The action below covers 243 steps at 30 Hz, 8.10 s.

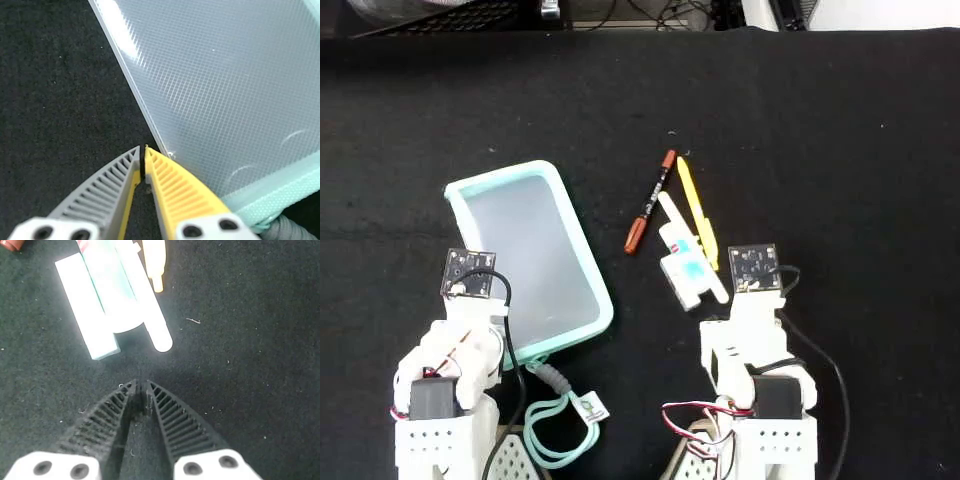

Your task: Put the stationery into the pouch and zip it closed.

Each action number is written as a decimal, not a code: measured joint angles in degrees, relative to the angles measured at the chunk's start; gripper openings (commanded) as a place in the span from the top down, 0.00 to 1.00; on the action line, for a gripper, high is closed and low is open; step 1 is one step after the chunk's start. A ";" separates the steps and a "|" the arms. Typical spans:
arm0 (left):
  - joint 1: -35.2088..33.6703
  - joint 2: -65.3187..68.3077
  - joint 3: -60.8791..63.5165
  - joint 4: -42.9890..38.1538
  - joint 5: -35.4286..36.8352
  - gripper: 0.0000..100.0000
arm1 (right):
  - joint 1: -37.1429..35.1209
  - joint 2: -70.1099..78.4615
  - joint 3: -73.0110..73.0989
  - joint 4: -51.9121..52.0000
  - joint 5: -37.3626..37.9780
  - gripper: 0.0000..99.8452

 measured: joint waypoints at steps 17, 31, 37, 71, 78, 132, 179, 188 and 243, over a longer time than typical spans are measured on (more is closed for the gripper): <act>0.00 0.00 0.00 0.00 0.00 0.97 | 0.00 0.00 0.00 0.00 0.00 0.98; 0.00 0.00 0.00 0.00 0.00 0.97 | 0.00 0.00 0.00 0.00 0.00 0.98; 0.00 0.00 0.00 0.00 0.00 0.97 | 0.00 0.00 0.00 0.00 0.00 0.98; 0.00 0.00 0.00 0.00 0.00 0.97 | 0.00 0.00 0.00 0.00 0.00 0.98; 0.00 0.00 0.00 0.00 0.00 0.97 | 0.00 0.00 0.00 0.00 0.00 0.98; -35.78 0.09 0.00 -0.35 0.00 0.97 | -51.34 0.00 -0.35 -20.84 13.10 0.72; -36.22 0.09 0.00 -1.49 -0.09 0.97 | -68.31 62.33 -20.48 -44.22 -6.15 0.71; -36.22 0.09 0.00 -1.49 -0.09 0.97 | -66.29 77.19 -30.24 -38.42 -3.87 0.71; -36.22 0.09 0.00 -1.49 -0.09 0.97 | -50.29 63.03 -27.96 -22.51 6.24 0.75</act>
